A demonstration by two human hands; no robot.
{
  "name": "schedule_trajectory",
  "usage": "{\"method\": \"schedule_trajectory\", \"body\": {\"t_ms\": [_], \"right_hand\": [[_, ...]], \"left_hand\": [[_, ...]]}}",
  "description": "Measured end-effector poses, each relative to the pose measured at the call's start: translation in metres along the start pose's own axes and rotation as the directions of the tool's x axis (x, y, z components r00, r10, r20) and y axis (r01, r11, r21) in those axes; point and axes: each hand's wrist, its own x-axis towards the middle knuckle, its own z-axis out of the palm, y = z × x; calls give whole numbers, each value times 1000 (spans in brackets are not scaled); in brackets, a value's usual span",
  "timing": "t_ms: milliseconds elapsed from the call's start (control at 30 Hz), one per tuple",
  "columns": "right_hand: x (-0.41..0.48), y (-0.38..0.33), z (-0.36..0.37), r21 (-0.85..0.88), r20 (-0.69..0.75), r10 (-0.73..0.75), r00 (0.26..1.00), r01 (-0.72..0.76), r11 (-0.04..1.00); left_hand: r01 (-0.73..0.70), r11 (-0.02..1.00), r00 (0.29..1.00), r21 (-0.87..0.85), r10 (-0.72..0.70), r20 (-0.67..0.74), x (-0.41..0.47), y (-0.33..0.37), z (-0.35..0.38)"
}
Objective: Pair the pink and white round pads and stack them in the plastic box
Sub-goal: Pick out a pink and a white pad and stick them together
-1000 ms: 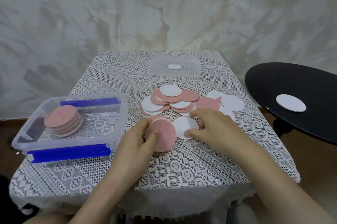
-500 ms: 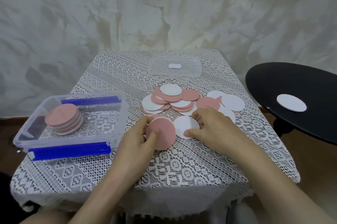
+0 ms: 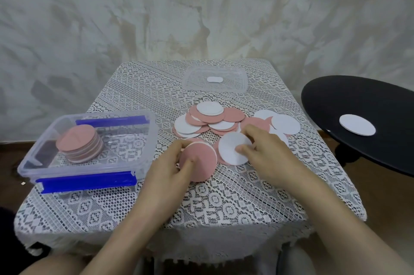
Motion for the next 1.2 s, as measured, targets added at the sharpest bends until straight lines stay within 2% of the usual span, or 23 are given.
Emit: {"method": "schedule_trajectory", "body": {"t_ms": [100, 167, 200, 300, 467, 600, 767, 933, 1067, 1200], "right_hand": [[0, -3, -5, 210, -87, -21, 996, 39, 977], [-4, -6, -7, 351, 0, -44, 999, 41, 936], [-7, -7, -5, 366, 57, -64, 996, 39, 930], [-15, -15, 9, 340, 95, -85, 992, 48, 939], [-20, -20, 28, 208, 63, -168, 984, 152, 966], [-23, -20, 29, 131, 23, -204, 979, 199, 971], [-31, -24, 23, -76, -26, -279, 960, 277, 958], [-39, -27, 27, -53, 19, -302, 953, 302, 952], [-41, -27, 28, -26, -46, -324, 945, 323, 946], [-41, -26, 36, -114, 10, -302, 953, 301, 947]], "left_hand": [[-25, 1000, 1000, -15, 25, 4, 0, -3, 0], [-52, 998, 999, -41, 52, 15, -2, -6, -1], [-62, 996, 998, -66, 64, 23, -4, -6, -1], [-97, 987, 992, -130, 106, 64, -9, -5, -1], [-186, 979, 971, -84, 196, 135, -14, -5, 1], [-196, 980, 978, -25, 197, 65, -15, -6, -3], [-212, 974, 977, 85, 212, 8, -18, -5, -8], [-250, 961, 967, 121, 253, -6, -22, -6, -7], [-289, 953, 955, 88, 293, -41, -22, -3, -9], [-281, 951, 959, 127, 283, -3, -21, -6, -7]]}}
